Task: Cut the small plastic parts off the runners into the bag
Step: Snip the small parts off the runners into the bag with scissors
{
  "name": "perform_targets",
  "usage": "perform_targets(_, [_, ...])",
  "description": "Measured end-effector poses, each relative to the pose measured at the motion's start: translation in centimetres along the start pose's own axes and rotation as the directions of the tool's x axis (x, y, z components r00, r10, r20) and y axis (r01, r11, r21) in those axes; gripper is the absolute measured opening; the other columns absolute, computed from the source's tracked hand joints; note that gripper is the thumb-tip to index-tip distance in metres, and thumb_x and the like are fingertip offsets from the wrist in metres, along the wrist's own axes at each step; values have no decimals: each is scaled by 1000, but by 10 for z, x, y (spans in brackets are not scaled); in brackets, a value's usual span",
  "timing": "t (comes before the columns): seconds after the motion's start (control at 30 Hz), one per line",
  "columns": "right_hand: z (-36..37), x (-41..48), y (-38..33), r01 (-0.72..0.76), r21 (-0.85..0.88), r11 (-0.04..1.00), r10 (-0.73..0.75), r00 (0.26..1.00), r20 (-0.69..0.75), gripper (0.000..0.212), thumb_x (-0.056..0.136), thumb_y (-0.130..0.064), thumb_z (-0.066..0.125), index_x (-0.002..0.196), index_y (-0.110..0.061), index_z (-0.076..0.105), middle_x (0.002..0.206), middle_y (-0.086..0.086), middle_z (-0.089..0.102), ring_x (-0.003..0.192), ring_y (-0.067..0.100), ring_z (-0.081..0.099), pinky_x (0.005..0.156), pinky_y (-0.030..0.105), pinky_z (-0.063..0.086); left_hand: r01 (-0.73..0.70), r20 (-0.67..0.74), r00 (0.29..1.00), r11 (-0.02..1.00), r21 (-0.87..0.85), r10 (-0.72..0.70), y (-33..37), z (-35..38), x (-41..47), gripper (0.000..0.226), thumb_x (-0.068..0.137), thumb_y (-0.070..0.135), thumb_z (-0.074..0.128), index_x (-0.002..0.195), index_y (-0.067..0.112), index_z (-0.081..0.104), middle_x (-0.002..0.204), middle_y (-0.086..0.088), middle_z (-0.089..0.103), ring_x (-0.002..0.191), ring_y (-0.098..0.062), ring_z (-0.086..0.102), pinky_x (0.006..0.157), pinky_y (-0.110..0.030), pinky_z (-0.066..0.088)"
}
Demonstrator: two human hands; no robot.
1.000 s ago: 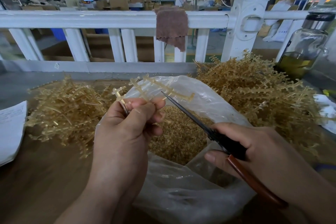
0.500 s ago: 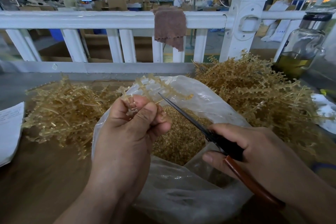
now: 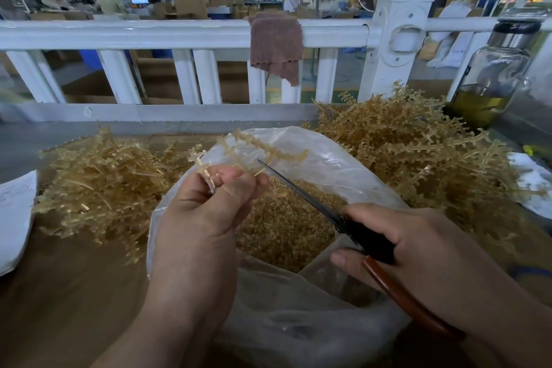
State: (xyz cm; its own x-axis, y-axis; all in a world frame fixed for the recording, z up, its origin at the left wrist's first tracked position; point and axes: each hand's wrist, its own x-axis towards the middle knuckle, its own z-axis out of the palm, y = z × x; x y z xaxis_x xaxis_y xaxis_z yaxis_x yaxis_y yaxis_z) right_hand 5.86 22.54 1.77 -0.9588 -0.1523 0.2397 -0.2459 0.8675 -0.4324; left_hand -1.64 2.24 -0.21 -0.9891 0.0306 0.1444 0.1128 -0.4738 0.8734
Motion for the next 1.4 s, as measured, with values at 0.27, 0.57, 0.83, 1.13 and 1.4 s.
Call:
perform_targets(0.27, [-1,0,0,9,-44,999,-10,1000,-23,29,80,-68,52,93,-43,56,64,-18,55,62,1,56,51,18,39,70,5,998,997,-36,-70,-1,-2,2,16,65,28,79,75,20,68,90,-5,67,87,-17,72,88,-36,57])
perform_targets(0.57, [-6,3,4,-2,-25,1000,3,999,42,43,80,-70,52,94,-31,60,68,-11,59,64,7,58,55,24,40,189,76,981,973,-128,-181,2,-3,4,8,64,27,78,67,25,71,76,3,68,72,-11,70,70,-24,60])
perform_targets(0.83, [-7,-1,3,31,-37,999,-29,999,35,49,78,-76,46,107,-39,59,81,-19,60,77,0,58,67,21,46,109,56,993,991,-76,-105,1,-2,2,12,64,30,77,72,22,74,73,1,67,67,-9,68,68,-23,59])
perform_targets(1.13, [-7,-1,0,30,-74,997,-31,999,-20,54,79,-75,45,111,-35,63,85,-17,67,78,3,62,64,28,53,46,57,997,999,4,-46,2,0,-1,14,63,35,77,68,23,75,80,2,72,77,-11,71,75,-25,58])
perform_targets(1.4, [-7,0,2,53,-67,996,-56,997,-48,58,79,-73,46,103,-26,69,80,-12,69,72,5,64,60,31,53,22,52,998,998,60,-25,0,-1,-2,14,67,36,80,71,23,76,83,1,71,82,-11,70,84,-35,53])
